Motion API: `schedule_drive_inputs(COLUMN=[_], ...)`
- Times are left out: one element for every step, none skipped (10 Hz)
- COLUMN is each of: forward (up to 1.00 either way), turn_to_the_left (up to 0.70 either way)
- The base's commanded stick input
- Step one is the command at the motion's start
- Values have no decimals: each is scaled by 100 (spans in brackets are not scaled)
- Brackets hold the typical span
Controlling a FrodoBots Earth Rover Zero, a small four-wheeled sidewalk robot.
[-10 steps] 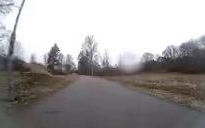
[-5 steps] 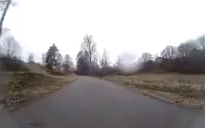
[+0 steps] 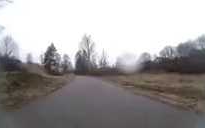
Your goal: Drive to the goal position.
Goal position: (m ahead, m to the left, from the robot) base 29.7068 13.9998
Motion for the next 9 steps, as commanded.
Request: schedule_drive_inputs(forward=[70, 70, 70, 70, 70, 70, 70, 70, 70], turn_to_the_left=[0, 0, 0, 0, 0, 0, 0, 0, 23])
